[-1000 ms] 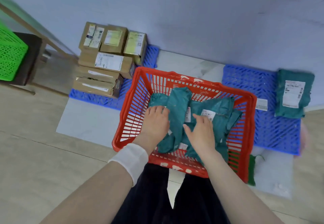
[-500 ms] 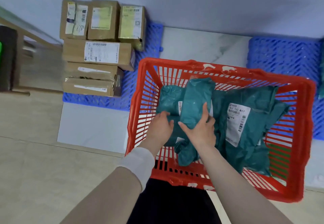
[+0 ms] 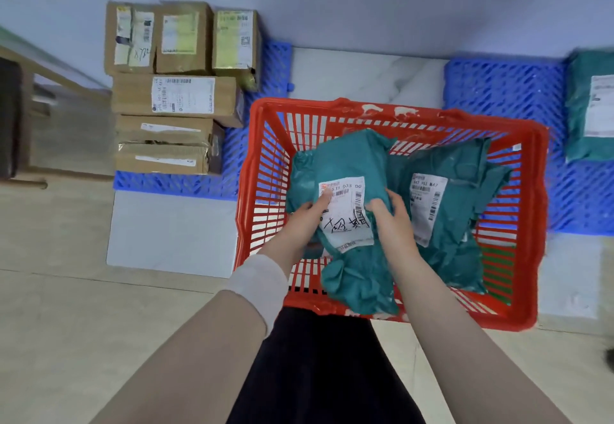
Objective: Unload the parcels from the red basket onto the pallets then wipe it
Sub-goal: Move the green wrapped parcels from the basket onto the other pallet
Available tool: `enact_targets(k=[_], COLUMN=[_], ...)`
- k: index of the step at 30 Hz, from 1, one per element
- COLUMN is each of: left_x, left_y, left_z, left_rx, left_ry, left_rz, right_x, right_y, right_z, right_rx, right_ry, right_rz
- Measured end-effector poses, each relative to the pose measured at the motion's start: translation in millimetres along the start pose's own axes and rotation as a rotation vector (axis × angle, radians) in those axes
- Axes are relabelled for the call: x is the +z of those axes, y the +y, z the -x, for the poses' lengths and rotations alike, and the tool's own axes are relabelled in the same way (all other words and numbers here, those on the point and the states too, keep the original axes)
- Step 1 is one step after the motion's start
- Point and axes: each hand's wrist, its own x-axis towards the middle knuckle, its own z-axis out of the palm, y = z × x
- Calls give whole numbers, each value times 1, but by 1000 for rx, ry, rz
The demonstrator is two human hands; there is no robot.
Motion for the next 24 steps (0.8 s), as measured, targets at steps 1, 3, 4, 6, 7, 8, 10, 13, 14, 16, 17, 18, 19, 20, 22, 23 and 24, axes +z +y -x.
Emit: enact_targets(k=[1,3,4,6,7,8,10,13,14,16,17,18,19,20,22,23,24], left_x=[3,10,15,29,38,47,71,116,133,170,190,210,227,242,268,279,286], left_y=[0,-3,-4,-7,-8,-8,-10,-11,-13,-18,-20,-23,-26,-29,-30,-28,-26], left_z=[8,23,31,45,53,61,77,94,98,103,106,109,111,113,117,120,120], left_rx=[-10,1,20,75,105,136,219,348,380,426,437,448,454,453,464,481,499], left_ry=[-57,-125,-142,-145,-129,-105,-64,-45,-42,-30,-36,-44,-44,-41,-31,-26,-18], left_rz=[71,154,180,205,200,195,181,129,122,124,130,135,147,166,163,144,134], right_x=[-6,-19,-27,-44,-53,-63,-85,-124,-140,-173,-189,-205,-221,-234,-254,-261,-267], right_y=[-3,-4,-3,0,1,2,5,9,9,11,13,14,16,17,17,16,13], right_z=[6,18,25,36,41,46,55,61,63,62,61,62,62,62,59,57,56], right_rx=[26,66,93,133,130,118,48,-57,-80,-131,-154,-172,-196,-207,-200,-189,-175], right_ry=[-28,-82,-112,-159,-176,-186,-188,-141,-125,-96,-76,-55,-49,-36,-8,0,5], right_rz=[-64,-143,-171,-217,-239,-265,-314,-342,-359,-365,-373,-396,-422,-447,-493,-508,-523])
